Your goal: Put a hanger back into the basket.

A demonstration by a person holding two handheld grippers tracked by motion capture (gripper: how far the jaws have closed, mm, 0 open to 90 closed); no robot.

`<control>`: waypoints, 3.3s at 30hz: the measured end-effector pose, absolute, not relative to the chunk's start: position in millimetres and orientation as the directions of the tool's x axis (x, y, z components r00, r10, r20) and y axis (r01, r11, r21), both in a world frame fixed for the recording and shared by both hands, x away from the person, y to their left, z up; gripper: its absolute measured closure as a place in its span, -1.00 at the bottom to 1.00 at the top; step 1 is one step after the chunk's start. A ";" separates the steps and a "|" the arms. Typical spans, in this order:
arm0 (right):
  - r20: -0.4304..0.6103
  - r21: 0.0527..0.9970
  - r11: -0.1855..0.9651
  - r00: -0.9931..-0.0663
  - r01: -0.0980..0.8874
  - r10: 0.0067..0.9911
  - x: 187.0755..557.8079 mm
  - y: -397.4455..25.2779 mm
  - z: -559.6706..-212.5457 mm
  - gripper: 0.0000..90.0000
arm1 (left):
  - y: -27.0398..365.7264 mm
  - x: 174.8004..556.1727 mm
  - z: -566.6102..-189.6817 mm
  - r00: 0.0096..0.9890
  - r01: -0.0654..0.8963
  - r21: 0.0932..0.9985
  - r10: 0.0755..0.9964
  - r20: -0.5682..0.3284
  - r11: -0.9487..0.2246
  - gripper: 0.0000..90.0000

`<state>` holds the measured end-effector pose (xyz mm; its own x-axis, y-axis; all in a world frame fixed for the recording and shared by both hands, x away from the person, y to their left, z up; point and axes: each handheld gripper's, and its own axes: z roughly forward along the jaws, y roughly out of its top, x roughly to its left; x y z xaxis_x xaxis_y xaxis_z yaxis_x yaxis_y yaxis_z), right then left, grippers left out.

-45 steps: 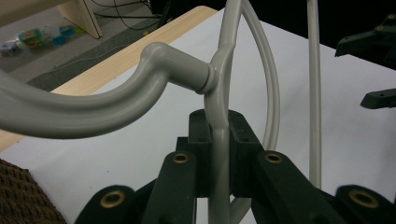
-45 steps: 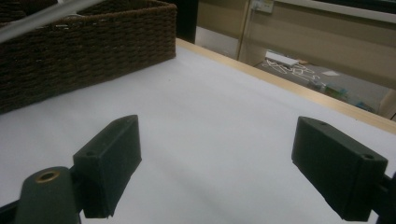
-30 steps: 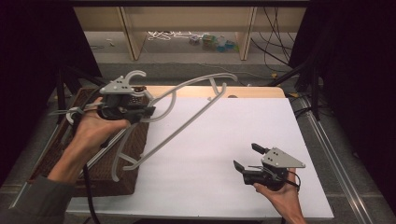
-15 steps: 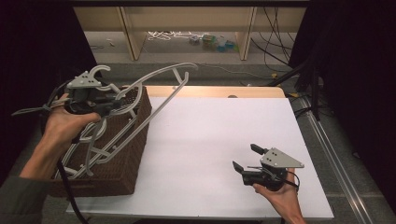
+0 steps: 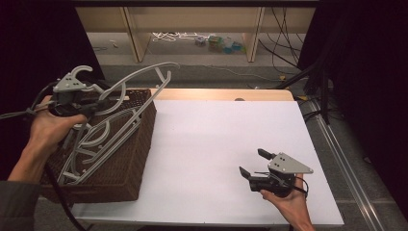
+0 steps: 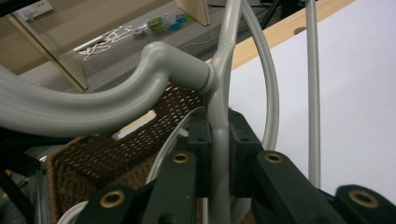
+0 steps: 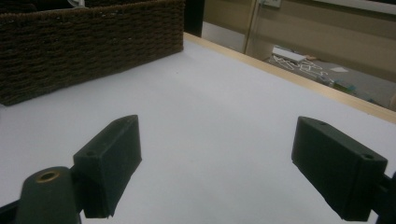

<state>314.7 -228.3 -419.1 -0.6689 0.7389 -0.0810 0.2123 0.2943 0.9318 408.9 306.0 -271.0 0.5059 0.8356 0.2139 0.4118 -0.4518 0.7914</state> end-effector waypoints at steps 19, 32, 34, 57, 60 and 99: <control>-0.078 0.932 0.292 -0.668 0.216 0.740 316.2 -227.3 -421.6 -0.63 | 360.0 414.4 -319.1 0.383 0.477 0.779 0.894 0.233 -0.407 0.83; -0.075 0.928 0.299 -0.675 0.223 0.734 315.8 -227.3 -421.4 -0.63 | 373.6 410.3 -339.2 0.382 0.516 0.748 0.894 0.235 -0.418 0.83; -0.074 0.927 0.300 -0.675 0.224 0.734 315.8 -227.3 -421.3 -0.63 | 374.1 410.5 -341.0 0.379 0.522 0.746 0.896 0.233 -0.414 0.83; -0.069 0.927 0.297 -0.672 0.231 0.738 316.6 -229.0 -421.3 -0.63 | 366.7 428.7 -373.5 0.396 0.621 0.630 0.880 0.261 -0.466 0.82; -0.070 0.926 0.299 -0.673 0.230 0.736 316.6 -228.9 -421.6 -0.63 | 364.8 431.7 -376.8 0.395 0.629 0.621 0.881 0.262 -0.467 0.82; -0.063 0.924 0.298 -0.675 0.238 0.735 318.1 -229.2 -422.9 -0.63 | 387.0 428.1 -386.9 0.243 0.663 0.676 0.947 0.210 -0.320 0.28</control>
<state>318.1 -229.2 -422.9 -0.6749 0.7351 -0.0635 0.2378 0.2981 0.9244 428.1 387.0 -386.9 0.2432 0.9470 0.2099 0.6634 -0.3202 0.6762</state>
